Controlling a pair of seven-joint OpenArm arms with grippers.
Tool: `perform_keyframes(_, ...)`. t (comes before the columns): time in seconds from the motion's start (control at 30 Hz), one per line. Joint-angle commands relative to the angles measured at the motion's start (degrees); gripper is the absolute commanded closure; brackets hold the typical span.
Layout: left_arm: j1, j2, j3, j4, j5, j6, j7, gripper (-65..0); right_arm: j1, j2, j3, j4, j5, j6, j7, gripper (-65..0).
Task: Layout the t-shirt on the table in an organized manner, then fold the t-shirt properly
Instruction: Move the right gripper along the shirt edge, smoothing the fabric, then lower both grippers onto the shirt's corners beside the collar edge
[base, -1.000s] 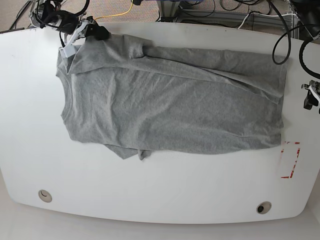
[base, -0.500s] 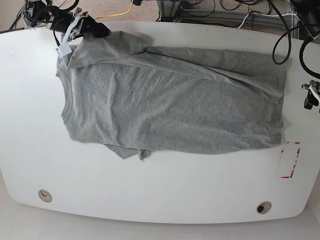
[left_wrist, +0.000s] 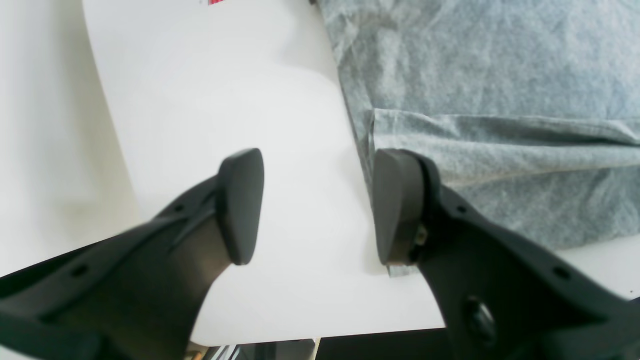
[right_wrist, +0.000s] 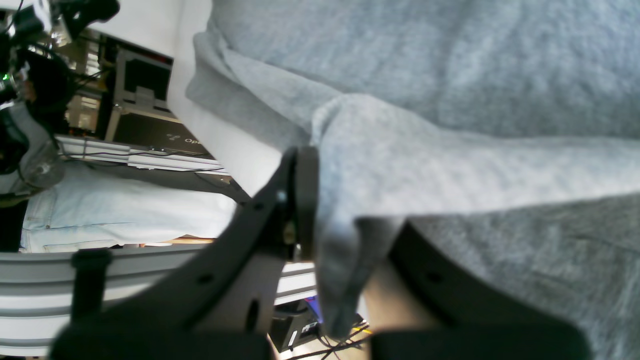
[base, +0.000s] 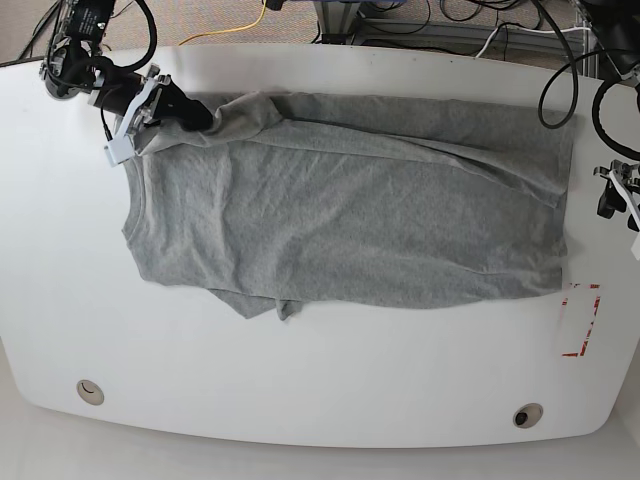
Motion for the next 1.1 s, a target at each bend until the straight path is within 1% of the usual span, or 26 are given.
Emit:
perform_keyframes(0.0,-0.6,-1.5,-0.4,1.0,-0.3,-0.1,-0.8,-32.6,2.1,0.8,0.3,-1.0,1.8,0.1,0.9,-1.9)
perform_keyframes(0.13,-0.6,-1.5,-0.4,1.0,-0.3,-0.1,-0.8,-32.6,5.2,0.9,0.2,-4.4,1.8,0.1,0.9,-1.9)
perform_keyframes(0.6,0.1,-1.5,-0.3,1.0,-0.3,-0.1,-0.8,-32.6,13.7,4.4,0.2,-12.7,1.8,0.1,0.9,-1.9)
perform_keyframes(0.73,0.1,-1.5,-0.3,1.0,-0.3,-0.1,-0.8,-32.6,15.8,4.9,0.2,-14.9,1.8,0.1,0.9,-2.1)
perform_keyframes(0.8,0.1,-1.5,-0.3,1.0,-0.3,-0.1,-0.8,-32.6,16.5,4.9,0.2,-15.3,1.8,0.1,0.9,-3.2)
perform_keyframes(0.9,0.1,-1.5,-0.3,1.0,-0.4,-0.1,-0.8,-32.6,17.4,4.9,0.2,-15.4,1.8,0.1,0.9,-12.5)
perform_keyframes(0.97,0.1,-1.5,-0.3,1.0,-0.5,-0.1,-0.8,-32.6,17.4,4.9,0.2,-15.4,1.8,0.1,0.9,-23.0)
perform_keyframes(1.0,0.1,-1.5,-0.2,1.0,-0.6,-0.1,-0.8,-32.6,17.4,4.9,0.2,-15.4,1.8,0.1,0.9,-30.0)
perform_keyframes(1.03,0.1,-1.5,0.1,1.0,-0.6,-0.1,-0.8,-32.6,17.4,4.9,0.2,-15.4,1.8,0.1,0.9,-34.6)
perform_keyframes(1.07,0.1,-1.5,0.6,1.0,-0.6,-0.1,-0.8,-32.6,17.4,4.9,0.2,-15.4,1.8,0.1,0.9,-42.2)
